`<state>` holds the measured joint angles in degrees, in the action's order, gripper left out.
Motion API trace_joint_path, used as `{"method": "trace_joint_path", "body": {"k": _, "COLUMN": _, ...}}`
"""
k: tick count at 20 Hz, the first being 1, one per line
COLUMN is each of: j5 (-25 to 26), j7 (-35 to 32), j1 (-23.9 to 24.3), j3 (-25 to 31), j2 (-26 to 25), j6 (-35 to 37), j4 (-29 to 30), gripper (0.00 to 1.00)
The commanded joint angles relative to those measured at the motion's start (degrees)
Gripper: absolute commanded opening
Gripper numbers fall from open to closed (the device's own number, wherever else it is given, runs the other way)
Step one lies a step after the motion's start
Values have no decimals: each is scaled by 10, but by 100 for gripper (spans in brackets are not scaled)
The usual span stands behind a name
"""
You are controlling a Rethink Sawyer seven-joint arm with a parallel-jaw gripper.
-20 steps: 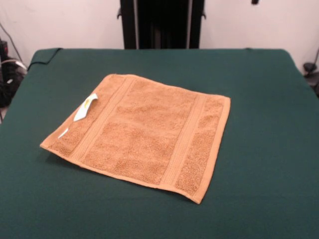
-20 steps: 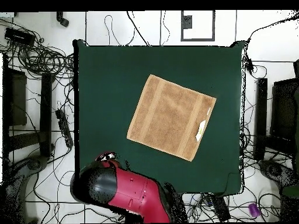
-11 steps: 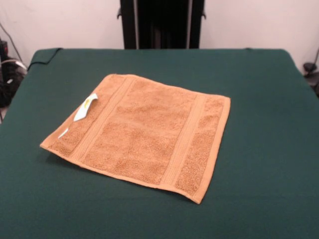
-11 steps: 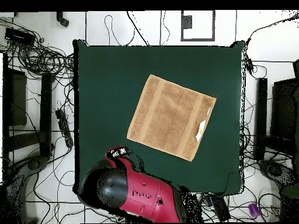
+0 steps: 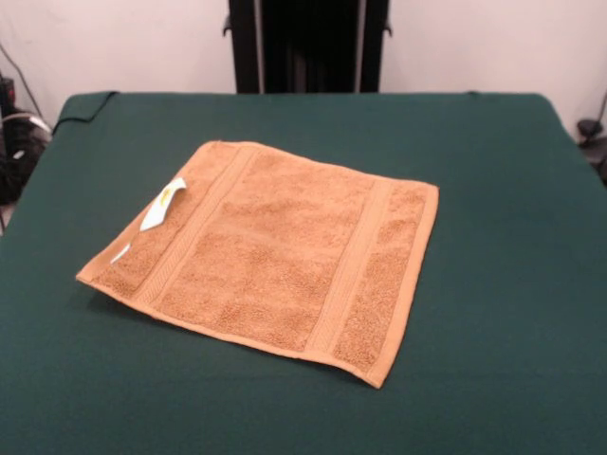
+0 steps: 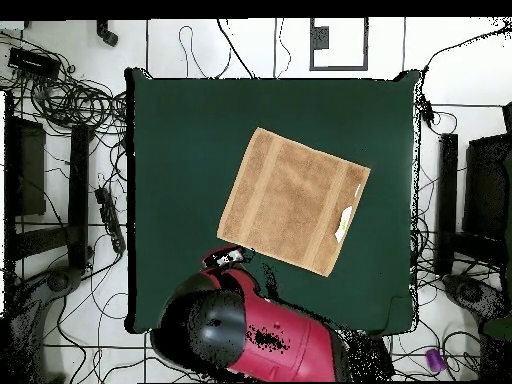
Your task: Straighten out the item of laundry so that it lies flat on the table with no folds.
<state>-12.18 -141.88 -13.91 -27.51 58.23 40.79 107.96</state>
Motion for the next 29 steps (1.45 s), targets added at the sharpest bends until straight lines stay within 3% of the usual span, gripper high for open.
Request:
{"method": "trace_joint_path", "body": {"k": 1, "j5": 69, "j7": 44, "j1": 35, "j3": 28, "j2": 0, "j6": 74, "j4": -25, "gripper": 100}}
{"method": "trace_joint_path", "body": {"k": 5, "j5": 149, "j7": 239, "j1": 116, "j3": 85, "j2": 28, "j6": 68, "j4": -39, "gripper": 100}}
{"method": "trace_joint_path", "body": {"k": 7, "j5": 166, "j7": 337, "j1": 169, "j3": 129, "j2": 44, "j6": 67, "j4": -35, "gripper": 100}}
{"method": "trace_joint_path", "body": {"k": 9, "j5": 177, "j7": 357, "j1": 192, "j3": 151, "j2": 53, "j6": 70, "j4": -32, "gripper": 100}}
{"method": "trace_joint_path", "body": {"k": 10, "j5": 194, "j7": 421, "j1": 230, "j3": 171, "j2": 74, "j6": 82, "j4": -27, "gripper": 100}}
{"method": "trace_joint_path", "body": {"k": 13, "j5": 214, "j7": 490, "j1": 298, "j3": 205, "j2": 91, "j6": 96, "j4": -33, "gripper": 100}}
{"method": "trace_joint_path", "body": {"k": 19, "j5": 201, "j7": 613, "j1": 418, "j3": 267, "j2": 109, "j6": 104, "j4": -26, "gripper": 100}}
{"method": "trace_joint_path", "body": {"k": 29, "j5": 199, "j7": 661, "j1": 460, "j3": 287, "j2": 115, "j6": 88, "j4": -18, "gripper": 100}}
